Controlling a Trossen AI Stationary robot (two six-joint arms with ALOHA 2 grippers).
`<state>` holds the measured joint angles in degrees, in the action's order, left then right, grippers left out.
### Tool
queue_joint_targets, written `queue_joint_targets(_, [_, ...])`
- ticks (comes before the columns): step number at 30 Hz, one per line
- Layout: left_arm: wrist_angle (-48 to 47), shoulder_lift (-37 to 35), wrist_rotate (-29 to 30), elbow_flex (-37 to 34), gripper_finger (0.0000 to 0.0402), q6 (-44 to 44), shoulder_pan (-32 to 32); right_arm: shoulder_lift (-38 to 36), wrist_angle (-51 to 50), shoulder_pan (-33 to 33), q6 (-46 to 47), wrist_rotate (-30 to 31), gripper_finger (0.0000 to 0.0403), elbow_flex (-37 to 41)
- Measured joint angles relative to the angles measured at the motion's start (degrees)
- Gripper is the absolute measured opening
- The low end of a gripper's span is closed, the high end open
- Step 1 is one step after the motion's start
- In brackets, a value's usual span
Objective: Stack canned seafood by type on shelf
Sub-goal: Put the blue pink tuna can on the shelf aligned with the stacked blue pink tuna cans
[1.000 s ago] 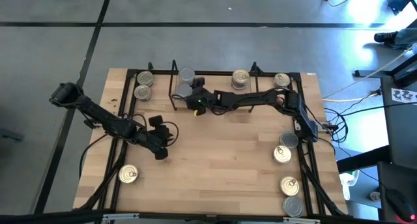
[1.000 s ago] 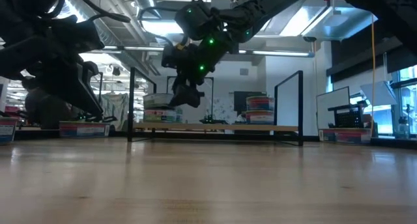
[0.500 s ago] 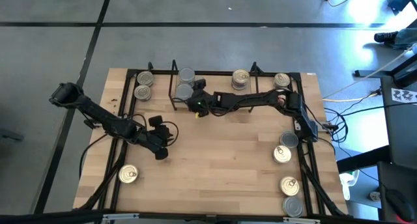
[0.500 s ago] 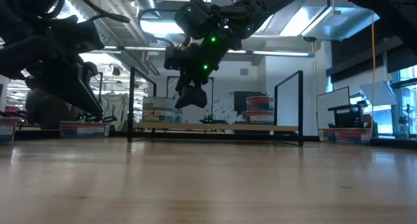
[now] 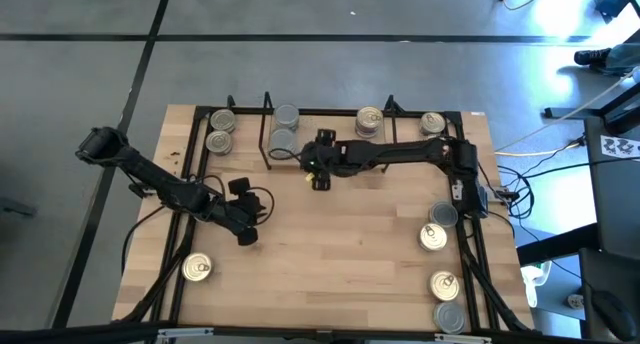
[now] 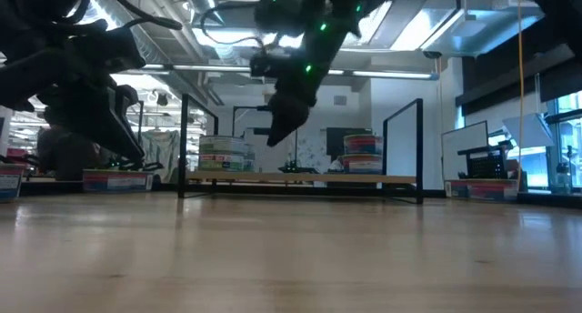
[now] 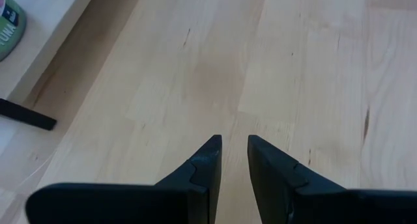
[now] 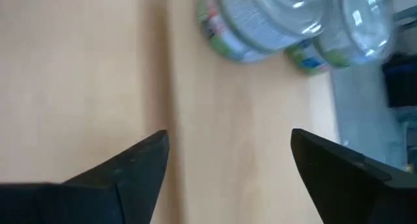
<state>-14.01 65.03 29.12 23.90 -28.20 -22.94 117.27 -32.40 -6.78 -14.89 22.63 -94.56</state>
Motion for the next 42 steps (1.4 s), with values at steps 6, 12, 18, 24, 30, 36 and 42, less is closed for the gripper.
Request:
queue_joint_targets(6, [0.9, 0.0, 0.0, 0.0, 0.0077, -0.2, 0.4, -2.8, -7.1, 4.7, 2.6, 1.0, 0.0319, 0.0])
queue_joint_targets(12, [3.8, 0.2, -0.1, 0.0, 0.0147, -0.9, 1.4, -3.5, -14.0, 10.8, 5.9, 3.4, 0.0319, 0.7])
queue_joint_targets(18, [8.2, 0.5, -0.3, 0.0, 0.0218, -0.1, 2.0, -4.6, -22.4, 16.1, 14.5, 3.5, 0.0319, 4.3])
queue_joint_targets(24, [16.0, 2.5, -0.4, 0.0, 0.0229, 1.3, 0.6, -7.1, -36.3, 22.2, 30.9, 11.1, 0.0319, 7.7])
queue_joint_targets(30, [23.0, 7.4, -0.4, 0.0, 0.0222, 1.1, -1.2, -11.7, -47.4, 29.3, 51.1, 9.9, 0.0319, 11.3])
queue_joint_targets(36, [29.9, 14.1, -0.5, 0.8, 0.0223, 1.1, -3.6, -19.7, -51.2, 36.4, 68.8, 1.2, 0.0319, 19.6])
queue_joint_targets(42, [30.1, 20.5, -0.5, 4.9, 0.0223, 1.6, -4.6, -30.7, -50.8, 44.1, 85.7, -7.3, 0.0319, 29.4])
